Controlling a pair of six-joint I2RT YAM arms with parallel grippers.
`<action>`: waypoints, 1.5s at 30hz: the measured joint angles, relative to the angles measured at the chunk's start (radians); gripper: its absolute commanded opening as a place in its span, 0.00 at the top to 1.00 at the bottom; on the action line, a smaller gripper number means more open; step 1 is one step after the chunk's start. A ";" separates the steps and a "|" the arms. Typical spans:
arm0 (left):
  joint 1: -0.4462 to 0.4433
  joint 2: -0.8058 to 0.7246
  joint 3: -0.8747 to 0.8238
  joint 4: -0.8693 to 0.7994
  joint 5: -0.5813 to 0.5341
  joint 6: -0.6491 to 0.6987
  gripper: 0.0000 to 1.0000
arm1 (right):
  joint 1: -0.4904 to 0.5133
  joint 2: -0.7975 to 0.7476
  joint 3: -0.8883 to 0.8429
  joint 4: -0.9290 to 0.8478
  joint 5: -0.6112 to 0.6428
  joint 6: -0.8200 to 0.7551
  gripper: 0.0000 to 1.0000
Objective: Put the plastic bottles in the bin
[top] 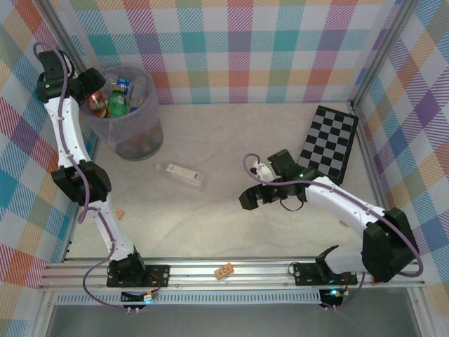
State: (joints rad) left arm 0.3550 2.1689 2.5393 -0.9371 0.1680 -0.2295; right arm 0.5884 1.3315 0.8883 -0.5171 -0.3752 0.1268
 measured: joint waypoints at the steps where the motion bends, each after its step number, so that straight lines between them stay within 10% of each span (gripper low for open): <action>1: 0.000 -0.001 0.000 -0.001 0.000 0.010 0.13 | 0.000 0.005 0.003 0.000 0.000 0.000 0.00; 25: -0.065 -0.094 -0.212 0.085 -0.100 0.044 0.59 | 0.022 0.052 0.017 0.022 0.018 0.006 0.00; 45: -0.098 -0.121 -0.161 -0.002 -0.158 0.075 0.14 | 0.043 -0.018 0.024 0.071 0.029 -0.025 0.00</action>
State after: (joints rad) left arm 0.2569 2.0480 2.3787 -0.9394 0.0097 -0.1543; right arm 0.6319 1.3136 0.9119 -0.4461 -0.3466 0.1017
